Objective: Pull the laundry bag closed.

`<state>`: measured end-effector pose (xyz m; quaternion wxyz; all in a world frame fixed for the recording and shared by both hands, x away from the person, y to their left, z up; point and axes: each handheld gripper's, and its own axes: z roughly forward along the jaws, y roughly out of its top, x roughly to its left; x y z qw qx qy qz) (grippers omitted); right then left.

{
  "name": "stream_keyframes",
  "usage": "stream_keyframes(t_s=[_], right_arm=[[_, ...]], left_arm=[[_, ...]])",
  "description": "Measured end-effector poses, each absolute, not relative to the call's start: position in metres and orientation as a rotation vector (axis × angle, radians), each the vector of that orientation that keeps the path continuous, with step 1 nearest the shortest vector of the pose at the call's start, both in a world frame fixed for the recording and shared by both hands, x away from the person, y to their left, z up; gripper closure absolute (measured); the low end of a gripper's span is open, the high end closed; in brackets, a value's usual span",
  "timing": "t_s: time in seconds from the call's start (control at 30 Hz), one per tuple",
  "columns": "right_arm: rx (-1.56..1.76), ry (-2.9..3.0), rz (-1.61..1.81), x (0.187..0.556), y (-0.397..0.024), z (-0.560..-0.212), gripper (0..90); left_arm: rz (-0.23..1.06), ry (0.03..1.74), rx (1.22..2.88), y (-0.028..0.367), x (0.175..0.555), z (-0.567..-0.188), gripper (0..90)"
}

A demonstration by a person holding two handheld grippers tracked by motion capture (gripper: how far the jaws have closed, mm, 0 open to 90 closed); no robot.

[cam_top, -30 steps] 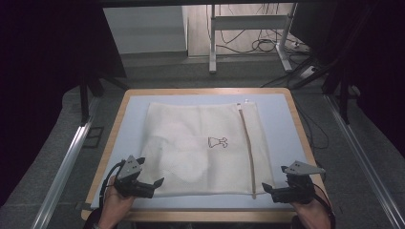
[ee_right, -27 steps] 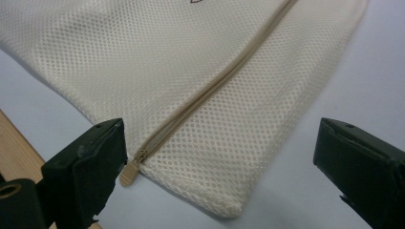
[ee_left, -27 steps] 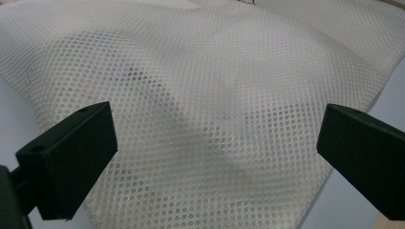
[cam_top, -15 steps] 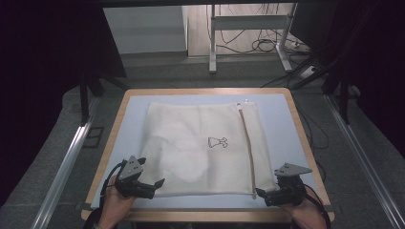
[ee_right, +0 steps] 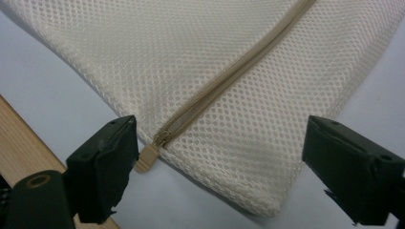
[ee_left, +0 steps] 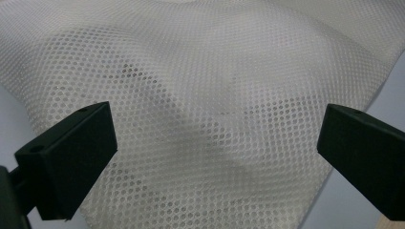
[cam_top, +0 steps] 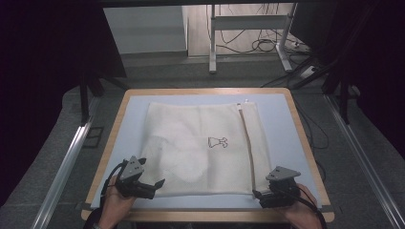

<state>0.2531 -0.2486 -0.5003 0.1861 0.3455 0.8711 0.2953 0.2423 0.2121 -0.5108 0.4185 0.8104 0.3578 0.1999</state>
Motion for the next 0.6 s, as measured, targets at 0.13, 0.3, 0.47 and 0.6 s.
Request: stream_keyframes(t_s=[0.13, 0.3, 0.47, 0.6], right_arm=[[0.939, 2.468, 0.822, 0.252, -0.246, -0.501, 17.2], [0.859, 2.487, 0.79, 0.248, -0.239, -0.503, 21.2], [0.806, 2.502, 0.758, 0.247, -0.233, -0.505, 21.4], [0.769, 2.516, 0.741, 0.246, -0.23, -0.506, 21.0]], left_arm=[[0.503, 0.891, 2.041, 0.211, 0.242, -0.511, 0.0], [0.515, 0.878, 2.043, 0.21, 0.242, -0.51, 0.0], [0.519, 0.874, 2.045, 0.21, 0.241, -0.511, 0.0], [0.515, 0.869, 2.037, 0.209, 0.241, -0.51, 0.0]])
